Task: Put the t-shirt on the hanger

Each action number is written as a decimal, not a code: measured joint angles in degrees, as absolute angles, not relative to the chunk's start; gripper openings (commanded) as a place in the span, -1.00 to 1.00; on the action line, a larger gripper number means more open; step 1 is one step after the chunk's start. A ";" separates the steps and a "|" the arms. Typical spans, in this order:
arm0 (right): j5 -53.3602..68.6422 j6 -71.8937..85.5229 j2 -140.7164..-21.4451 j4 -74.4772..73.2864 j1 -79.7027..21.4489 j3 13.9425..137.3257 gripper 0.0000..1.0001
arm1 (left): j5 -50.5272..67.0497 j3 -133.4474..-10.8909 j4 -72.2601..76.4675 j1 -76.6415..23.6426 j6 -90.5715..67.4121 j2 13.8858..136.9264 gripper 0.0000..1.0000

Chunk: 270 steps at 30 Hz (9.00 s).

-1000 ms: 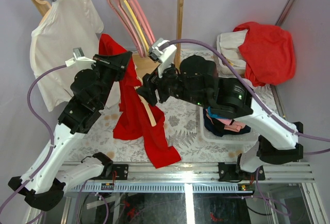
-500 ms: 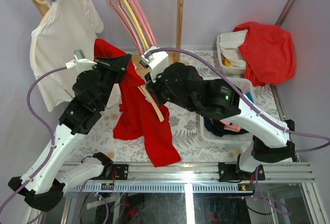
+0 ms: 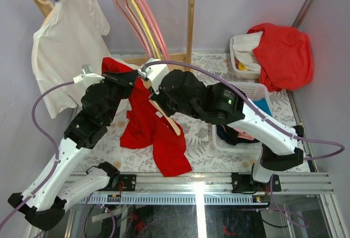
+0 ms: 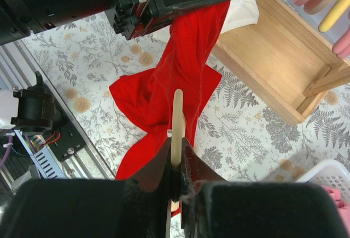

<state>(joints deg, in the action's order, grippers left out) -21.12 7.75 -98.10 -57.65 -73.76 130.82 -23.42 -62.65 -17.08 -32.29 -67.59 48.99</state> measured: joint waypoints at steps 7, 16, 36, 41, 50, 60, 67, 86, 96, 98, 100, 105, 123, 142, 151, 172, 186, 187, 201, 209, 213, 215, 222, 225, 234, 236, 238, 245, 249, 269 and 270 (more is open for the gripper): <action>-19.11 5.78 -96.55 -57.76 -72.16 128.03 -1.00 | -24.08 -62.70 -21.23 -32.27 -65.65 48.40 -0.30; -16.88 4.73 -95.46 -58.28 -70.24 127.31 -1.00 | -25.23 -64.42 -24.32 -32.27 -63.81 48.25 -0.01; -16.82 4.54 -87.66 -58.81 -69.65 119.83 -1.00 | -33.15 -72.60 -36.47 -32.27 -56.16 44.84 0.40; -16.73 4.58 -86.70 -60.71 -69.63 119.83 -1.00 | -35.05 -71.64 -37.43 -32.25 -55.46 46.24 0.50; -15.81 4.97 -83.72 -62.65 -69.63 118.61 -1.00 | -34.22 -71.64 -37.32 -32.08 -55.61 51.13 0.60; -15.46 5.02 -80.73 -63.35 -69.63 114.80 -1.00 | -25.26 -69.87 -34.22 -23.92 -58.81 51.83 0.37; -15.46 4.99 -80.44 -63.61 -69.63 114.45 -1.00 | -15.09 -67.16 -32.77 -18.13 -60.40 52.95 0.41; -15.38 4.99 -82.72 -64.45 -69.63 114.48 -1.00 | 6.20 -67.48 -37.39 -5.80 -59.77 53.58 0.66; -15.42 4.99 -84.09 -64.51 -69.63 114.48 -1.00 | 12.84 -66.39 -37.21 -3.88 -60.47 51.46 0.62; -15.38 4.99 -84.27 -64.53 -69.63 114.50 -1.00 | 13.67 -64.40 -36.88 -3.75 -60.86 50.74 0.60; -15.29 4.99 -84.47 -64.51 -69.63 114.52 -1.00 | 14.24 -62.50 -36.86 -3.73 -61.10 50.81 0.59; -14.61 5.04 -84.62 -64.86 -69.63 114.52 -1.00 | 15.40 -58.37 -35.48 -3.64 -62.28 52.16 0.54; -11.99 5.17 -84.60 -63.86 -69.58 112.90 -1.00 | 16.16 -55.00 -28.62 -3.20 -66.85 54.08 -0.22; -10.31 5.80 -84.62 -65.19 -69.47 116.14 -1.00 | 16.03 -62.08 -29.17 1.61 -64.20 56.97 -1.00; -11.03 5.52 -86.15 -65.34 -69.47 123.15 -1.00 | 19.49 -70.52 -32.47 7.68 -62.17 60.55 -1.00; -10.96 4.47 -86.41 -62.70 -69.47 126.50 -1.00 | 26.26 -90.89 -37.28 17.69 -61.04 69.78 -1.00; -10.96 3.79 -86.46 -60.97 -69.47 126.30 -1.00 | 27.90 -95.74 -37.34 21.12 -60.97 72.27 -0.48; -10.98 3.75 -86.48 -61.06 -69.47 126.34 -1.00 | 27.90 -95.74 -37.32 21.17 -60.97 72.14 -0.41; -12.64 3.38 -94.54 -62.87 -69.30 135.90 -1.00 | 21.23 -106.02 -44.93 21.43 -54.59 69.47 0.04; -13.52 3.31 -97.60 -62.13 -67.64 136.40 -1.00 | 16.97 -113.69 -49.80 21.43 -48.82 64.45 -0.05; -13.28 4.21 -100.55 -61.54 -65.36 138.37 -1.00 | 18.61 -110.83 -50.76 21.43 -47.44 60.47 -0.06; -12.56 5.04 -102.08 -60.75 -63.86 139.55 -1.00 | 19.46 -107.42 -50.83 21.39 -47.24 58.04 -0.06; -9.74 9.39 -104.53 -57.01 -59.53 139.65 -1.00 | 22.04 -93.67 -51.00 20.93 -47.24 51.24 -0.05; -7.03 12.40 -105.78 -55.83 -57.63 140.75 -1.00 | 22.24 -90.91 -51.22 19.81 -46.78 50.81 -0.04; -1.21 20.75 -109.91 -51.64 -55.64 140.97 -1.00 | 22.46 -90.50 -54.37 14.24 -42.28 51.48 0.13; -0.27 22.26 -110.74 -51.16 -55.59 140.97 -1.00 | 22.15 -90.50 -55.09 12.88 -41.32 51.46 0.14; 0.14 23.31 -111.57 -50.76 -55.55 141.18 -1.00 | 22.02 -90.43 -55.61 11.86 -40.71 51.48 0.14; 1.06 26.26 -114.43 -50.11 -55.18 141.58 -1.00 | 19.64 -89.01 -56.62 8.58 -38.44 53.32 0.14; 1.13 27.44 -115.42 -49.04 -54.94 141.71 -1.00 | 15.55 -88.03 -56.60 3.05 -37.54 55.46 0.15; 2.85 31.92 -118.26 -44.66 -51.62 140.14 -1.00 | -24.53 -74.61 -58.65 -45.45 -50.13 55.88 0.21; 3.09 32.18 -118.26 -44.62 -51.55 140.14 -1.00 | -26.22 -74.32 -58.78 -46.87 -50.98 56.36 0.21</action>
<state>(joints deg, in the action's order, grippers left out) 3.09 32.18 -118.26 -44.62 -51.55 140.14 -26.22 -74.32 -58.78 -46.87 -50.98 56.36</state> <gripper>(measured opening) 0.084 0.600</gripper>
